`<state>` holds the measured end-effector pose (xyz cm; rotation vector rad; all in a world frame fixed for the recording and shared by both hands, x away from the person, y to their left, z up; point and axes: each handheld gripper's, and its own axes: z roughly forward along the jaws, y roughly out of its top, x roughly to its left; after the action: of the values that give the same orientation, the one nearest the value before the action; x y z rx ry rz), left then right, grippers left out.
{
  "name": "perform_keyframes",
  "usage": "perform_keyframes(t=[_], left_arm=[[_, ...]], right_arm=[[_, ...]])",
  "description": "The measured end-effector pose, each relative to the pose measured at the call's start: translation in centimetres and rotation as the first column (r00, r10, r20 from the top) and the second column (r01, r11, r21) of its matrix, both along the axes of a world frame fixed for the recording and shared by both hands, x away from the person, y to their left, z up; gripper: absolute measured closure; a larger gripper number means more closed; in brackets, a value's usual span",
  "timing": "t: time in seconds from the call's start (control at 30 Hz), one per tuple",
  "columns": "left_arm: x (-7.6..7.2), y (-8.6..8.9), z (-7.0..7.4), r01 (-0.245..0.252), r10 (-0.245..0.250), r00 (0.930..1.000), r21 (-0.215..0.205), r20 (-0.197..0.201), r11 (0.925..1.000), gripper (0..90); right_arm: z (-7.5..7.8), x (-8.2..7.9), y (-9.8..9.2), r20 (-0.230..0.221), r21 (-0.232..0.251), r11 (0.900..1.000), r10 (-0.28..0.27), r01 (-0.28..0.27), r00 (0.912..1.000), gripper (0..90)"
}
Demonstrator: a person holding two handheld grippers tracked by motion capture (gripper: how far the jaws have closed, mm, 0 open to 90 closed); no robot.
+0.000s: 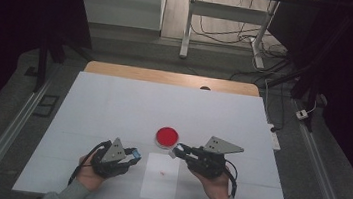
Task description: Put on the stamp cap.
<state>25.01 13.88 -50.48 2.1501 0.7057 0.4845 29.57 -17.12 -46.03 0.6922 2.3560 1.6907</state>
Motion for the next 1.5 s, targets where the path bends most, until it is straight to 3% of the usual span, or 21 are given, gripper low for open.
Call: perform_keyframes(t=[0.6, 1.5], left_arm=[[0.6, -2.3, 0.3, 0.031, -0.031, 0.9995, -0.001, 0.006, 0.9995, 64.8], [1.4, -3.9, 0.8, 0.045, -0.045, 0.999, -0.025, 0.008, 0.9987, 64.9]], right_arm=[[-0.1, 0.0, 0.1, -0.008, 0.013, 1.0, -0.008, 0.008, 0.9999, 75.3], [0.1, 0.0, 0.2, -0.009, 0.025, 1.0, -0.008, 0.008, 0.9999, 75.2]])
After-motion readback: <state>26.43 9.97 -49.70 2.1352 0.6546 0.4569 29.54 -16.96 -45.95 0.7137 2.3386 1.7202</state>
